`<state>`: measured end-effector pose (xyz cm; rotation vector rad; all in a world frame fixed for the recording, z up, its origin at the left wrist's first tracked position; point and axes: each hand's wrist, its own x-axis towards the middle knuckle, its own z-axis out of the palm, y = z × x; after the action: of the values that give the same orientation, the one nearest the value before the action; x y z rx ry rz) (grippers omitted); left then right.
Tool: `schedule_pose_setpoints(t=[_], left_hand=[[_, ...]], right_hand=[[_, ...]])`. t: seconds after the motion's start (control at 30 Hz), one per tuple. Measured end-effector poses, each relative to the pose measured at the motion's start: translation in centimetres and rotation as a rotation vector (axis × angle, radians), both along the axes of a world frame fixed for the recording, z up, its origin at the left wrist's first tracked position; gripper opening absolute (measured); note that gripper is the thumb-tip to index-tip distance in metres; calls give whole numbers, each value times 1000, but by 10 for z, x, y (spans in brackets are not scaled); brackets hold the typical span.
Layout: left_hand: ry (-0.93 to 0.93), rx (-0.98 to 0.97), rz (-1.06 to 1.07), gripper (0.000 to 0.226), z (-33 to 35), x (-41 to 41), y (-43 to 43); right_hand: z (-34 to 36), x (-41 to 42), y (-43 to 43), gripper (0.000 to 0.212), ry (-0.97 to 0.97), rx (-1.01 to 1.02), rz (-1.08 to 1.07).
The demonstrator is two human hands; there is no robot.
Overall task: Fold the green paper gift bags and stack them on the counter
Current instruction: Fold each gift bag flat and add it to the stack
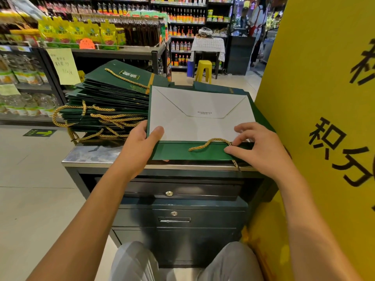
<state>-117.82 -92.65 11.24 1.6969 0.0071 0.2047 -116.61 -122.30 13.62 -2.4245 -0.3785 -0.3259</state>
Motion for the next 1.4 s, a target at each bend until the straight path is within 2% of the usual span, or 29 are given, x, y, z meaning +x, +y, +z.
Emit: schedule_pose_setpoints(t=[0.17,0.33,0.5,0.63,0.7,0.77,0.83,0.87,0.93,1.07,1.23,1.4], left_hand=[[1,-20,-5,28,0,-1,1],[-28,-5,-4,29,-1,-1,0],[-19,3,0,25,0,0,-1],[5,-57,-14,26,1,-1,0],[29,-129,-29,29,3,-2,0],[52,-227,-49,31,7,-5,0],[67,-284,-66,32,9,-7,-1],[70,-299,-72,32,11,-8,-1],[64,-309,-79,31,12,-11,-1],[39,-339,-133,31,14,-17,2],[37,-340,-203,64,14,-17,-2],[-40,-338,-142,52,10,-16,-6]], right_hand=[[3,4,10,9,3,-65,42],[17,1,8,9,82,442,53],[29,-1,11,5,85,600,15],[22,-4,12,6,63,487,18],[15,-9,13,25,50,389,74],[11,-17,19,63,19,159,138],[5,-20,31,94,-90,-205,176],[2,-22,39,99,-157,-354,180],[-5,-24,53,92,-239,-508,170],[-6,-29,58,70,-218,-528,172],[8,-33,51,65,-316,-376,145],[32,-32,37,65,-462,-144,102]])
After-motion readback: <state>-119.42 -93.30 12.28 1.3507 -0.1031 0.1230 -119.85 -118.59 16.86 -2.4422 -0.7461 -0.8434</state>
